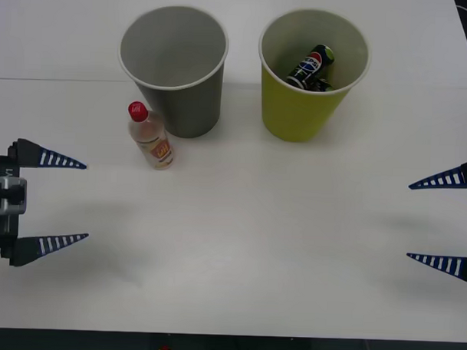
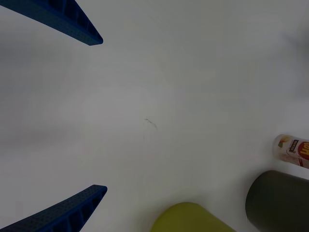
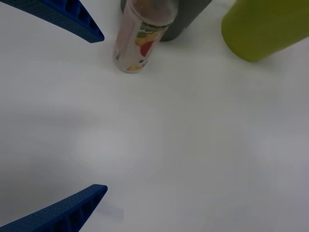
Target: Put the can into the green bin and the plastic bottle into the gray bin
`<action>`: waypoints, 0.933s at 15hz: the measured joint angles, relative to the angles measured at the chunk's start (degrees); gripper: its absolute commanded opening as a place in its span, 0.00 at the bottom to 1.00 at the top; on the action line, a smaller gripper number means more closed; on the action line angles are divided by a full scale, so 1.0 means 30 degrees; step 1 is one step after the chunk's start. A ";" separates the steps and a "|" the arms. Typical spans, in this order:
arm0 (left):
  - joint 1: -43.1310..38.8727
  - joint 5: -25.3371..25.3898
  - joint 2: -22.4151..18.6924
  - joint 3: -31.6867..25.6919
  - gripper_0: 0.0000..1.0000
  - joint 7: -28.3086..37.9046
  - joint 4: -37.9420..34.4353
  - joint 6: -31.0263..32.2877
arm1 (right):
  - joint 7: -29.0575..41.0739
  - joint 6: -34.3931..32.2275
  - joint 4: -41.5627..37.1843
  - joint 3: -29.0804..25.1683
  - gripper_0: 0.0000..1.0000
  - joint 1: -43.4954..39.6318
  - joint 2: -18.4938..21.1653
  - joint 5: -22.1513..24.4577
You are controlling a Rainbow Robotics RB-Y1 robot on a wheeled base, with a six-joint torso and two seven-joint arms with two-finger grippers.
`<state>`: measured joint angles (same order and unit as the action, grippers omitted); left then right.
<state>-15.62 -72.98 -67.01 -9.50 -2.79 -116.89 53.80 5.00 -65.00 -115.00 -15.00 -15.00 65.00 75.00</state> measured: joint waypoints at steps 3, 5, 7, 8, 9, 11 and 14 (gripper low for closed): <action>-0.0007 0.0631 -0.0296 0.2761 1.00 0.1168 0.0018 -0.3509 | 0.0001 0.0000 0.0000 0.0000 1.00 0.0000 0.0000 0.0000; -0.0092 0.1064 -0.0367 0.3839 1.00 0.2733 0.0141 -0.4819 | 0.0001 0.0000 0.0000 0.0000 1.00 0.0000 0.0000 0.0000; -0.0710 0.1848 -0.0354 0.4324 1.00 0.3607 0.0225 -0.6364 | 0.0001 0.0000 0.0000 0.0000 1.00 0.0000 0.0000 0.0000; -0.1170 0.2520 -0.0367 0.4458 1.00 0.3672 0.0228 -0.7260 | -0.0001 0.0000 0.0000 0.0000 1.00 0.0000 0.0000 0.0000; -0.1630 0.3361 -0.0368 0.4634 1.00 0.3681 0.0239 -0.8251 | 0.0000 0.0000 0.0000 0.0000 1.00 0.0000 0.0000 0.0000; -0.2123 0.5136 -0.0361 0.5179 1.00 0.3668 0.0279 -0.9853 | 0.0001 0.0000 0.0000 0.0000 1.00 0.0000 0.0000 0.0000; -0.2127 0.8114 -0.0342 0.6489 1.00 0.3404 0.0320 -1.2363 | 0.0001 0.0000 0.0000 0.0000 1.00 0.0000 0.0000 0.0000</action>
<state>-22.00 -48.64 -68.04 9.96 7.42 -115.93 16.71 5.00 -65.00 -115.00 -15.00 -15.00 65.00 75.00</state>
